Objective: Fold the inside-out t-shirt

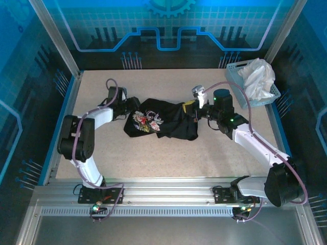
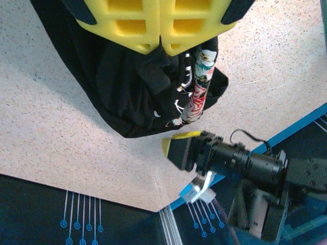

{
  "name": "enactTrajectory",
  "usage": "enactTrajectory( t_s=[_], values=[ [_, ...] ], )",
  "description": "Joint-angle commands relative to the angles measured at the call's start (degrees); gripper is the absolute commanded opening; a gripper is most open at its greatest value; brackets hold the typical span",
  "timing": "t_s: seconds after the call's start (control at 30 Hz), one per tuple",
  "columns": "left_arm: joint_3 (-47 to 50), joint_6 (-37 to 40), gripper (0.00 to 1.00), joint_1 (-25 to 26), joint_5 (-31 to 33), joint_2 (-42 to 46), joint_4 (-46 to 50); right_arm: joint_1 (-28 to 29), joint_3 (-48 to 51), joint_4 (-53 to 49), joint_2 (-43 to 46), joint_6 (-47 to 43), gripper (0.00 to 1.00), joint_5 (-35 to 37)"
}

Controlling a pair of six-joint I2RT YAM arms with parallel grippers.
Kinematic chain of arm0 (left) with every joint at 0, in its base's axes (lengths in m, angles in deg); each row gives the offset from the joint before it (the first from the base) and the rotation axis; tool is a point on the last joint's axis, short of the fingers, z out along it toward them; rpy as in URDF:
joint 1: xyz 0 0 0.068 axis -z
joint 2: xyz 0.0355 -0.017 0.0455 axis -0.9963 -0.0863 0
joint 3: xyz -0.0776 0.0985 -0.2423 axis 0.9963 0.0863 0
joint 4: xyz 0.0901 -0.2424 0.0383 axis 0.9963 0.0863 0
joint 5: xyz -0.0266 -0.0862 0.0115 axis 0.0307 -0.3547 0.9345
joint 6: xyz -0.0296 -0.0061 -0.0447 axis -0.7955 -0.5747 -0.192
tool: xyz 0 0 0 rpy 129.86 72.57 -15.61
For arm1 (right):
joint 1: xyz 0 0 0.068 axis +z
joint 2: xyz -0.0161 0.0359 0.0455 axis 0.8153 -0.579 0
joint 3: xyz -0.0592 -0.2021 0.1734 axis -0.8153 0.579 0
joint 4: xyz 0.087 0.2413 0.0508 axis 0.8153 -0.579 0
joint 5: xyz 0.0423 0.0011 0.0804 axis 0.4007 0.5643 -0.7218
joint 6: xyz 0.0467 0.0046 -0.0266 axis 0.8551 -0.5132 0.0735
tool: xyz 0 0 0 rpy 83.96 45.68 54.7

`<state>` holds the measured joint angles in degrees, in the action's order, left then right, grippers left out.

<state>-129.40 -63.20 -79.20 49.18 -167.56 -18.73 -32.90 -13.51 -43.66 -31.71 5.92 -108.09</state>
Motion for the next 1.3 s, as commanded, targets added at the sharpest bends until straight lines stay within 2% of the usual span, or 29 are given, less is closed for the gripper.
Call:
enactTrajectory(
  t_s=[0.0, 0.13, 0.3, 0.43, 0.57, 0.67, 0.83, 1.0, 1.13, 1.27],
  values=[
    [5.07, 0.38, 0.62, 1.81, 6.99, 9.42, -0.69, 1.42, -1.14, 3.16, -0.30, 0.46, 0.00, 0.42],
    [8.84, 1.53, 0.71, 7.38, 8.89, 17.58, 2.33, 2.02, -1.86, 3.26, -1.31, 0.42, 0.00, 0.85],
    [10.23, 0.30, 0.76, 15.77, 5.68, 22.63, 4.68, 2.89, -3.62, 1.91, -2.26, -0.32, 0.00, 1.81],
    [10.36, -3.11, 0.77, 19.22, -0.20, 20.96, 1.73, 3.73, -4.26, 1.32, -2.67, -0.70, 0.00, 2.42],
    [6.55, -3.90, 0.75, 21.53, -4.08, 14.57, 1.05, 4.04, -5.19, 0.39, -2.86, -0.89, 0.00, 3.16],
    [5.30, -3.82, 0.62, 21.54, -4.97, 11.64, 0.86, 4.04, -6.39, -1.29, -2.42, -1.12, 0.00, 4.60],
    [4.22, -2.95, 0.31, 20.08, -4.48, 9.05, 0.51, 4.00, -8.74, -2.71, -1.54, -1.33, 0.00, 5.30],
    [6.41, -4.44, 0.00, 15.66, -5.41, 10.22, -3.58, 3.80, -14.62, -6.39, -0.42, -2.84, 0.00, 4.55],
    [8.73, -4.75, 0.00, 11.30, -5.16, 13.80, -5.77, 2.75, -16.52, -9.47, 4.16, -3.51, 0.00, 4.76],
    [12.94, -4.82, 0.00, 7.43, -1.81, 17.64, -6.40, 0.38, -9.42, -7.11, 10.10, -1.20, 0.00, 4.97]
  ],
)
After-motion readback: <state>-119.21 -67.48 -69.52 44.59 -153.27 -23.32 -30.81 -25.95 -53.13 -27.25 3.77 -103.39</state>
